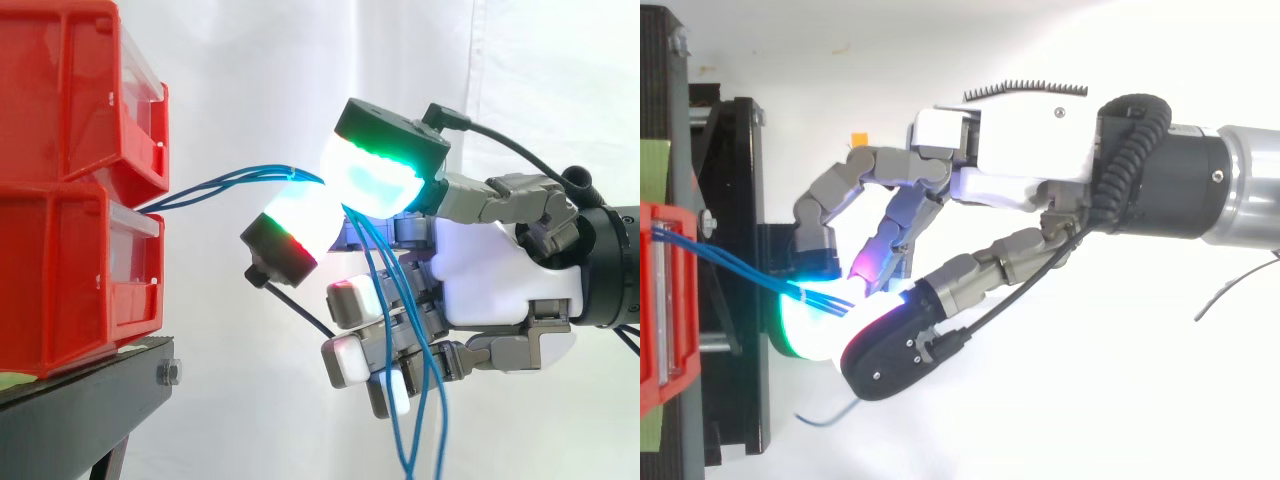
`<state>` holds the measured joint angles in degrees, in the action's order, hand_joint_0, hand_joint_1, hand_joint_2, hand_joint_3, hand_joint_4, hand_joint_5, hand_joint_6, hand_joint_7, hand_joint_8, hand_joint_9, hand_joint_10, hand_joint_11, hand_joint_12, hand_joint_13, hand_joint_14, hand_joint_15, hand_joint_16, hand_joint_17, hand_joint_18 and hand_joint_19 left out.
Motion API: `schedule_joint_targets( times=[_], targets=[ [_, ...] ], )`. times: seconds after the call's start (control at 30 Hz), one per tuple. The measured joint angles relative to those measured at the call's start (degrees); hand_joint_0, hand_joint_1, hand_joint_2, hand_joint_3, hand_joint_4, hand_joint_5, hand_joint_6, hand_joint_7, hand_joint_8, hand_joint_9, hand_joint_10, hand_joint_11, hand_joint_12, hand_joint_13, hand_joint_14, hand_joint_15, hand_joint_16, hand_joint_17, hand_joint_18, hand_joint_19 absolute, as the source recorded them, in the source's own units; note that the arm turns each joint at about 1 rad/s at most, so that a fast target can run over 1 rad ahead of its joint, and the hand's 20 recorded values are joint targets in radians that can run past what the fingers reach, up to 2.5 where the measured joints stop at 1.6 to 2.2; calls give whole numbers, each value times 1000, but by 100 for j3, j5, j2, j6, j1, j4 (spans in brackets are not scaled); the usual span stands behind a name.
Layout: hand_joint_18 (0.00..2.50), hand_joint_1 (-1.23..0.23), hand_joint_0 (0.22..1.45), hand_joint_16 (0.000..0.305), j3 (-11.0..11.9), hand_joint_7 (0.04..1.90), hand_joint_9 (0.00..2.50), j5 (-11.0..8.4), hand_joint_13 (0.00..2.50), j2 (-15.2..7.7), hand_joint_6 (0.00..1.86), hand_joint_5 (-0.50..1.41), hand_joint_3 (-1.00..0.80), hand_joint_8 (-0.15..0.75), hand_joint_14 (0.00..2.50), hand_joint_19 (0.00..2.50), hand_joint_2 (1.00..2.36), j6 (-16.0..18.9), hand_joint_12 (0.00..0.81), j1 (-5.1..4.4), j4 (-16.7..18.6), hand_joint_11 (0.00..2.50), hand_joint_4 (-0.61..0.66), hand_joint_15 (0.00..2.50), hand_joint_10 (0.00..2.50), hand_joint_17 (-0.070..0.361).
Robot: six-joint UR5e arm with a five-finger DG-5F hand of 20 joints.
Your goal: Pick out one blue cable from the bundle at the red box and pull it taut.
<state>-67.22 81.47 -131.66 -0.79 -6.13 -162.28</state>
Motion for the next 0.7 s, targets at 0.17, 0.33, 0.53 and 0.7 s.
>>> schedule_joint_targets(
  times=[0.17, 0.33, 0.53, 0.7],
  targets=[
    [845, -937, 709, 41, -1, 987, 1131, 0, 997, 0, 948, -94, -500, 206, 27, 764, 1000, -4, 286, -1, -7, 760, -311, 659, 30, 92],
    [853, -924, 566, 43, -2, 907, 1189, 0, 1023, 0, 926, -83, -500, 224, 28, 785, 1000, 7, 300, -2, -2, 765, -144, 672, 30, 97],
    [895, -857, 486, 48, -2, 802, 1233, 0, 1050, 0, 905, -67, -500, 240, 26, 785, 1000, 5, 318, 3, -2, 754, -76, 669, 28, 108],
    [919, -800, 452, 52, -2, 855, 1237, 0, 1060, 0, 877, -65, -500, 249, 23, 769, 1000, 4, 333, 1, -11, 742, -59, 657, 25, 117]
  ],
)
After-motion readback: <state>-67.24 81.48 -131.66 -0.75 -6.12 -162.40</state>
